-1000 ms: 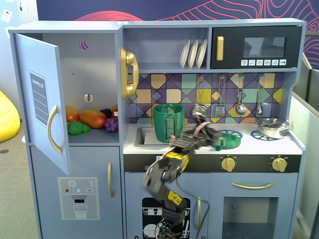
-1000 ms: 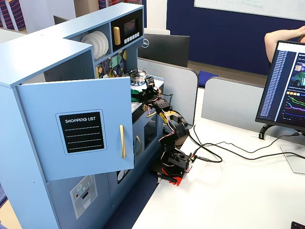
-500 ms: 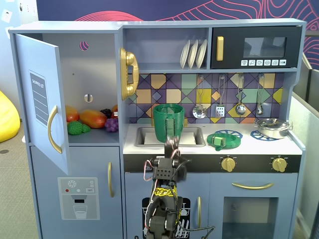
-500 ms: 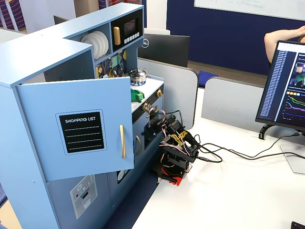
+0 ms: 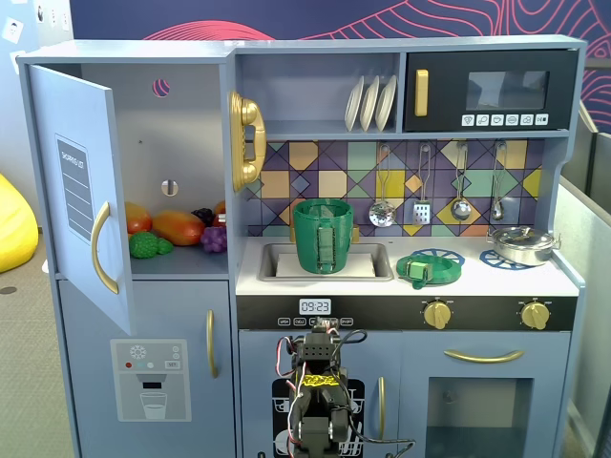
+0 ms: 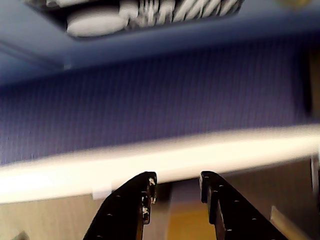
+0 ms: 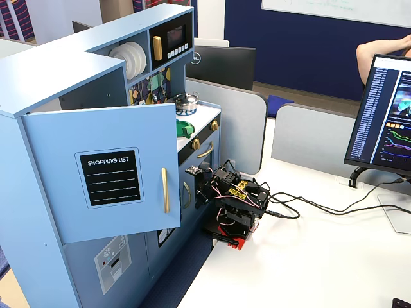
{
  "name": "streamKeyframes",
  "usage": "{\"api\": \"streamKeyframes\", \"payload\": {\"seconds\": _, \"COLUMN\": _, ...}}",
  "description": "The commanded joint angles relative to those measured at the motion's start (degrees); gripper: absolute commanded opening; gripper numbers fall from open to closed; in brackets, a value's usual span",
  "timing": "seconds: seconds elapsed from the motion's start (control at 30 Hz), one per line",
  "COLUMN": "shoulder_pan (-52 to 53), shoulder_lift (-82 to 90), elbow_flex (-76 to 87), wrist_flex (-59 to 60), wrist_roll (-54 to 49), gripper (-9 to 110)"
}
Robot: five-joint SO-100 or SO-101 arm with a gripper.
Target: Take off the lid from the green recipient and place it on the counter
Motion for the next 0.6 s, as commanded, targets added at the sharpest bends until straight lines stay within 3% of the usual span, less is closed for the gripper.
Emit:
{"api": "streamKeyframes", "payload": {"seconds": 0.0, "shoulder_pan": -0.5, "shoulder_lift": 0.4, "elbow_flex": -0.2, "wrist_flex": 5.8, "wrist_roll": -0.6, "gripper": 5}}
{"api": "streamKeyframes", "payload": {"seconds": 0.23, "shoulder_pan": 0.4, "shoulder_lift": 0.4, "elbow_flex": -0.2, "wrist_flex": 15.2, "wrist_roll": -6.3, "gripper": 5}}
{"api": "streamKeyframes", "payload": {"seconds": 0.33, "shoulder_pan": 0.4, "shoulder_lift": 0.4, "elbow_flex": -0.2, "wrist_flex": 15.9, "wrist_roll": -1.1, "gripper": 6}}
{"api": "streamKeyframes", "payload": {"seconds": 0.57, "shoulder_pan": 0.9, "shoulder_lift": 0.4, "elbow_flex": -0.2, "wrist_flex": 15.9, "wrist_roll": -0.8, "gripper": 6}}
